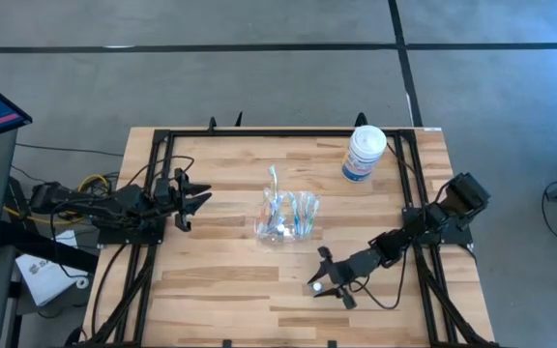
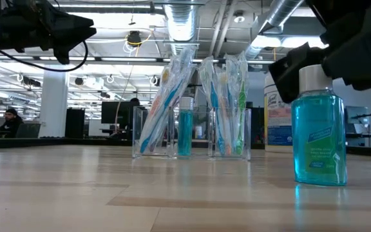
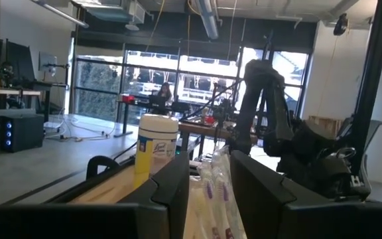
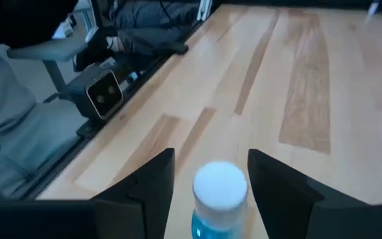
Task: Pick & Place toothbrushing station
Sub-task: Put the mouthwash into the transparent organizer
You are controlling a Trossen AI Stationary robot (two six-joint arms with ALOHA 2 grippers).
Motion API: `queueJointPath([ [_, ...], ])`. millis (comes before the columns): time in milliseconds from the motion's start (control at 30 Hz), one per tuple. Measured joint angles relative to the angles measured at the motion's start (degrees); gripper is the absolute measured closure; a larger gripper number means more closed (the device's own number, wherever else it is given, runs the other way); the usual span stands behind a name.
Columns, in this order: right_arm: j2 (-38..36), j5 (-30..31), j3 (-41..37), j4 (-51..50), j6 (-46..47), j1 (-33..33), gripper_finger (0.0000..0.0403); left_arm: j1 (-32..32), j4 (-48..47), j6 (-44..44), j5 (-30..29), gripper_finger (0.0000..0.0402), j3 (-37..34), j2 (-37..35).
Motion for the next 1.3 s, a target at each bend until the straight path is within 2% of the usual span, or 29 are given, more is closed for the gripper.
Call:
queueJointPath([
  [167, -0.3, 0.0, 0.2, -0.1, -0.8, 0.0, 0.0249, 0.0, 0.0, 0.0, 0.0, 0.0298, 0.0, 0.5],
  [333, -0.5, -0.2, 0.2, -1.2, -0.9, 0.0, 0.0317, 0.0, 0.0, 0.0, 0.0, 0.0298, 0.0, 0.7],
  [833, -0.7, -1.6, 1.8, -2.3, -0.4, -2.1, 0.0318, 0.0, 0.1, 0.0, 0.0, 0.0298, 0.0, 0.7],
  [1100, -7.7, -1.5, 2.1, -7.7, -0.3, -3.6, 0.0318, 0.0, 0.2, 0.0, 0.0, 0.0298, 0.0, 0.7],
  [1300, -10.7, 0.1, 2.1, -7.7, -0.4, -5.3, 0.0318, 0.0, 0.2, 0.0, 0.0, 0.0298, 0.0, 0.7],
])
